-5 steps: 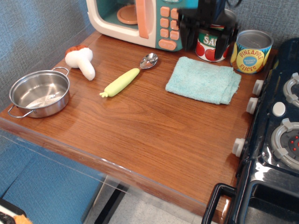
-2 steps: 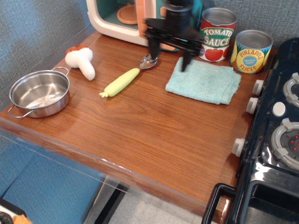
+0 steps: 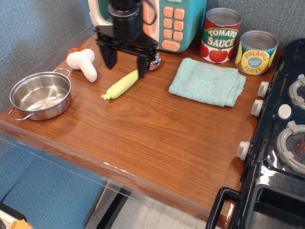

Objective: Put the metal pot in front of the blue cloth.

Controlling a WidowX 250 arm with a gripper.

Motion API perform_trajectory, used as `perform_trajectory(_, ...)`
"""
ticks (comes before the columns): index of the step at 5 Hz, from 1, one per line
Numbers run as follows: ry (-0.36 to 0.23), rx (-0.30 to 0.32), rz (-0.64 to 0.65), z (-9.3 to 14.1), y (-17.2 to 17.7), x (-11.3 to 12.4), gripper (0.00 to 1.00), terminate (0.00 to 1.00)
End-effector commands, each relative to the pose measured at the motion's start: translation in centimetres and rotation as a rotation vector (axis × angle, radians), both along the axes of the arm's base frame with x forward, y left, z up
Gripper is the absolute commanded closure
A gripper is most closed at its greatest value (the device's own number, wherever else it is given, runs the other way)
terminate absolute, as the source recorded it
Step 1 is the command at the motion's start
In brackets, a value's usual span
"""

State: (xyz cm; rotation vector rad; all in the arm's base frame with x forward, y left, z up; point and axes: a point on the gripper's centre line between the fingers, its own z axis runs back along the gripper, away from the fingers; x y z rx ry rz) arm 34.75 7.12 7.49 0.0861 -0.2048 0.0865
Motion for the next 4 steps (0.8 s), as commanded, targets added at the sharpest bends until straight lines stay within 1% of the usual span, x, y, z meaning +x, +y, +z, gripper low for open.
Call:
perform_trajectory(1, -0.029, -0.011, 0.077, 0.4, 3.7, -2.9, 0.0, 0.0)
perform_trajectory(2, 0.0, -0.013, 0.05, -0.7, 4.5, -3.4, 0.0, 0.0)
perform_trajectory(3, 0.014, -0.005, 0.044, -1.1, 5.7, -4.3, 0.0, 0.0)
perform_trajectory(4, 0.044, 0.003, 0.069, -1.7, 6.9, -5.4, 0.0, 0.0)
